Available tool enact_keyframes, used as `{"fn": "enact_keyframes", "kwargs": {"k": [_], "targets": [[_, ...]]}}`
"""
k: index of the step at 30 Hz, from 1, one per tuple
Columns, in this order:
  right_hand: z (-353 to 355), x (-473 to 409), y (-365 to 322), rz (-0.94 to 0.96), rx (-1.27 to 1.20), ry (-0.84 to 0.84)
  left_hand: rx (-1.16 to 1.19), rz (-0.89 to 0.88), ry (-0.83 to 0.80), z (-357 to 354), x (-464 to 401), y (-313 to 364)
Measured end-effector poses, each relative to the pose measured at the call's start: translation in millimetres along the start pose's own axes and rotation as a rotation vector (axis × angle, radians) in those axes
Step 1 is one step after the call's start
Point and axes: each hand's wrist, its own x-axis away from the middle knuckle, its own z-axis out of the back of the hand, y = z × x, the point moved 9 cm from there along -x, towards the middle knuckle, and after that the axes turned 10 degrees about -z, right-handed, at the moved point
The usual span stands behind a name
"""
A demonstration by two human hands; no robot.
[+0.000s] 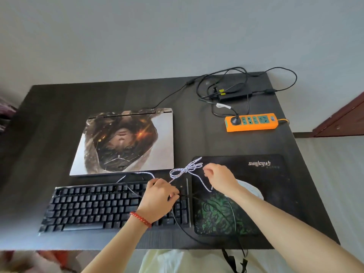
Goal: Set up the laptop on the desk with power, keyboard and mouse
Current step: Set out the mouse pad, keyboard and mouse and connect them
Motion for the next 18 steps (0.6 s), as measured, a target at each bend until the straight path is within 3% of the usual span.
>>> {"fn": "enact_keyframes", "kwargs": {"k": [3,8,13,15,17,18], "targets": [[-23.7,-14.7,-25.9,0.007,0.205,-0.044,-0.017,0.024,0.009,-8.8,14.6,-2.5],[-53.3,-18.3,-37.1,-0.073,0.277,-0.232,-0.011,0.110,0.024,-7.5,21.0,-12.9],[0.2,-12.1,-33.0,-0.002,-0.157,-0.291,-0.005,0.144,0.324,32.1,12.5,-20.9],[30.2,-5.5,-28.0,-0.009,-0.327,-0.268,0.238,0.176,0.332,35.4,-1.3,-27.9],[43.3,1.9,-27.0,-0.010,-0.381,-0.268,0.563,0.243,0.260,26.9,-16.4,-33.9],[44.6,5.4,-26.5,-0.024,-0.385,-0.269,0.613,0.255,0.200,22.5,-22.2,-34.2]]}}
